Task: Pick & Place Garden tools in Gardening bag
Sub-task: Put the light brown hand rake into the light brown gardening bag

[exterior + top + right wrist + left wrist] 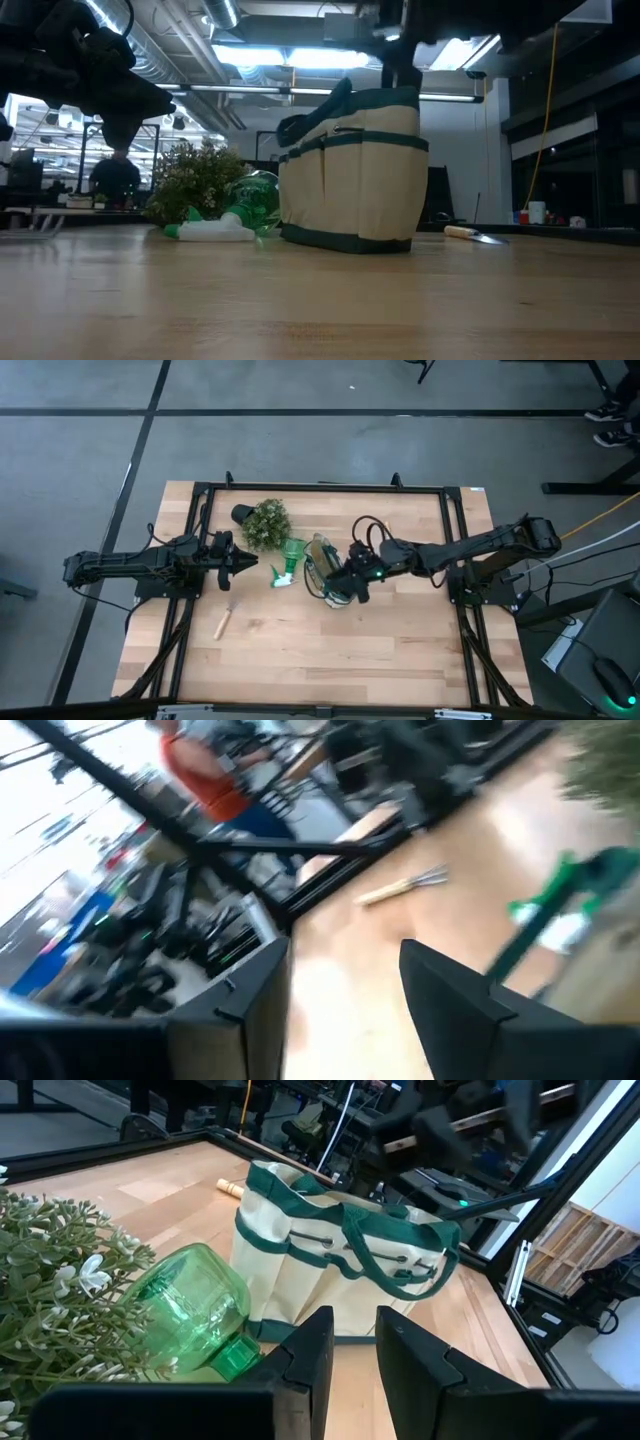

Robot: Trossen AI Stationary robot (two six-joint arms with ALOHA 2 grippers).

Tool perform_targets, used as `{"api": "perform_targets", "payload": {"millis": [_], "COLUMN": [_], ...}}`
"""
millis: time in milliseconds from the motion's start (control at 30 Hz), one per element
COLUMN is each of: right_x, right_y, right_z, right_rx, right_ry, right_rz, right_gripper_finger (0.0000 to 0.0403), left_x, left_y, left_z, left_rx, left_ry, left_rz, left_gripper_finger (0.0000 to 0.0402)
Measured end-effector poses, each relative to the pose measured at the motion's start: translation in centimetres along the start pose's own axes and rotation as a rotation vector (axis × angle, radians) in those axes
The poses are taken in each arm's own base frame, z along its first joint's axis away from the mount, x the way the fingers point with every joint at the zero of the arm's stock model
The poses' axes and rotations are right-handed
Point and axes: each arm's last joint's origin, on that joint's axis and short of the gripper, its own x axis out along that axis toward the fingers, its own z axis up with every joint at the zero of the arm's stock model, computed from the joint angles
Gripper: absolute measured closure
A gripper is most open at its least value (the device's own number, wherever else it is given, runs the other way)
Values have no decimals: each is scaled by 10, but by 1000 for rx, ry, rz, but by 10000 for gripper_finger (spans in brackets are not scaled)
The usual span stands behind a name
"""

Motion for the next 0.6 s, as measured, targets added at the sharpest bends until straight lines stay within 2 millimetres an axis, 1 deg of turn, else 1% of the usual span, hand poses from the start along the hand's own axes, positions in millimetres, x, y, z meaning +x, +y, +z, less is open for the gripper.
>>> {"api": "perform_targets", "payload": {"millis": [167,267,367,467,533,600], "right_x": [-11,-17,-20,-22,-23,-23], "right_y": [22,37,51,65,73,78], "right_z": [-1,-6,-17,-32,-42,-52], "right_rx": [-57,-76,-86,-88,-93,-94], "right_ry": [78,137,203,259,284,307], "right_rz": [169,270,353,400,412,386], "right_gripper_finger": [217,223,226,227,227,227], "left_x": [0,0,0,0,0,0], "left_y": [0,0,0,0,0,0], "left_z": [0,0,0,0,0,0], "left_rx": [0,0,0,0,0,0], "left_ry": [0,0,0,0,0,0], "left_rz": [0,1,0,0,0,1], "left_gripper_finger": [329,329,329,329,329,329]}}
